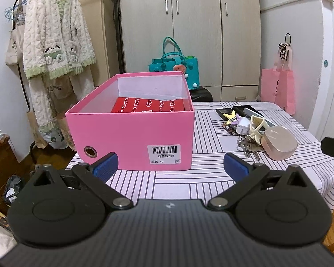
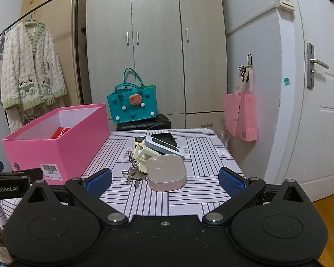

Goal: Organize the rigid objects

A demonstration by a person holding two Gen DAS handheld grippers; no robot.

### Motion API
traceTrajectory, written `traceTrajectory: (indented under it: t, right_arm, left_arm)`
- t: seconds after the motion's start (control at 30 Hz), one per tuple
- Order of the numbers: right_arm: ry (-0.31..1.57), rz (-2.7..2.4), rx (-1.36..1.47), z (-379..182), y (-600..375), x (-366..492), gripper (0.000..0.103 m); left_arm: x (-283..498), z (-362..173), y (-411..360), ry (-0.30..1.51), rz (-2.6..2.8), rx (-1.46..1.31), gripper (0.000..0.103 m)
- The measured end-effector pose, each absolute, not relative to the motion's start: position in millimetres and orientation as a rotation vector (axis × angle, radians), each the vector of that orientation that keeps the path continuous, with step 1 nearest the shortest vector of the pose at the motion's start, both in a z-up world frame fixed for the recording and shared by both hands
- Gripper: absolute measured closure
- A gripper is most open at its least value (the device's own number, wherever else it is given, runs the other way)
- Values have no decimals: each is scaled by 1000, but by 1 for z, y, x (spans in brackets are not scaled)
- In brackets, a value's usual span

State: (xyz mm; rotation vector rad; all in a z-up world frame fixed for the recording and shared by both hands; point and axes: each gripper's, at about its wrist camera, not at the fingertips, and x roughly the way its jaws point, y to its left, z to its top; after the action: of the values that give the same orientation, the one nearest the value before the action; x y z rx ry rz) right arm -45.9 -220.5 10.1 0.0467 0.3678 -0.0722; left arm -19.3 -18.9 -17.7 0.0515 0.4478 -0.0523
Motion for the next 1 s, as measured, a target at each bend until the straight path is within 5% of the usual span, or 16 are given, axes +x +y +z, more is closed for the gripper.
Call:
traceTrajectory:
  t: [1.0]
  right_arm:
    - [384, -74, 33, 7, -219, -40, 0]
  left_arm:
    - [-15, -21, -22, 449, -49, 61, 0]
